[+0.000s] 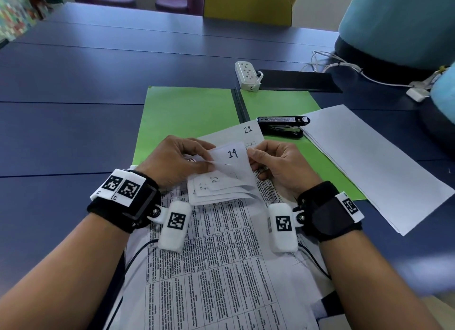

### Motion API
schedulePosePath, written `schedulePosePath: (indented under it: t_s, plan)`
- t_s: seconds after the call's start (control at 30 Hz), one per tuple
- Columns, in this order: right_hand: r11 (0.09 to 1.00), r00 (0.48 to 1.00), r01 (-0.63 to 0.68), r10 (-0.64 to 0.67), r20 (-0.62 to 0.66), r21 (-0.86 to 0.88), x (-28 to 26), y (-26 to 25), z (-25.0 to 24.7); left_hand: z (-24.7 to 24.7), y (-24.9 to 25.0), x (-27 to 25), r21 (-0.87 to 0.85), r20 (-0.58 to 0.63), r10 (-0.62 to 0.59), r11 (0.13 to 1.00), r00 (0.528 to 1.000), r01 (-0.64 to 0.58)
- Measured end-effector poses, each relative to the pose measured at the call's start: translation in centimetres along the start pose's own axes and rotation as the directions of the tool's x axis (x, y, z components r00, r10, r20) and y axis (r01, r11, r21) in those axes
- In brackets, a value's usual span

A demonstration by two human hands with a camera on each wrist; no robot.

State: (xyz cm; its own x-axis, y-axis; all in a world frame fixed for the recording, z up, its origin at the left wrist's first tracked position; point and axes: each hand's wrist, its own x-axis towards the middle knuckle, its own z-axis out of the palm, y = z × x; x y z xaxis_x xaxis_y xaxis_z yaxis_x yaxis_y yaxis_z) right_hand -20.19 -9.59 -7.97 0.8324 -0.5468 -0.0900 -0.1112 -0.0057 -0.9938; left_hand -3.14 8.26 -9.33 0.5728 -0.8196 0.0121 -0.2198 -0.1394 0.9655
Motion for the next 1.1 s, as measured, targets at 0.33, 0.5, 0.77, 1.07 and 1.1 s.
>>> schedulePosePath:
  t_s: [0.33, 0.5, 0.77, 1.07, 1.1]
  plan:
    - [0.999, 0.999, 0.032, -0.032, -0.016, 0.014, 0.03, 0.21, -0.01, 0.01, 0.12, -0.09, -0.028, 0.001, 0.014, 1.000, 1.000, -0.014]
    - [1.000, 0.999, 0.027, -0.027, -0.020, -0.003, 0.07, 0.36, 0.04, 0.02, 0.01, -0.09, -0.059, 0.006, 0.016, 0.998, 1.000, -0.016]
    - [1.000, 1.000, 0.007, -0.007, -0.026, 0.007, -0.02, 0.26, 0.02, 0.01, 0.09, -0.13, -0.040, 0.018, 0.023, 0.999, 1.000, -0.022]
    - [1.000, 0.999, 0.008, -0.009, -0.033, -0.014, 0.10, 0.30, 0.05, 0.01, 0.01, -0.12, -0.052, 0.024, 0.031, 0.998, 0.999, -0.029]
    - [1.000, 0.999, 0.012, -0.013, -0.036, -0.021, 0.07, 0.28, 0.09, 0.00, 0.02, -0.14, -0.056, 0.026, 0.032, 0.998, 0.999, -0.031]
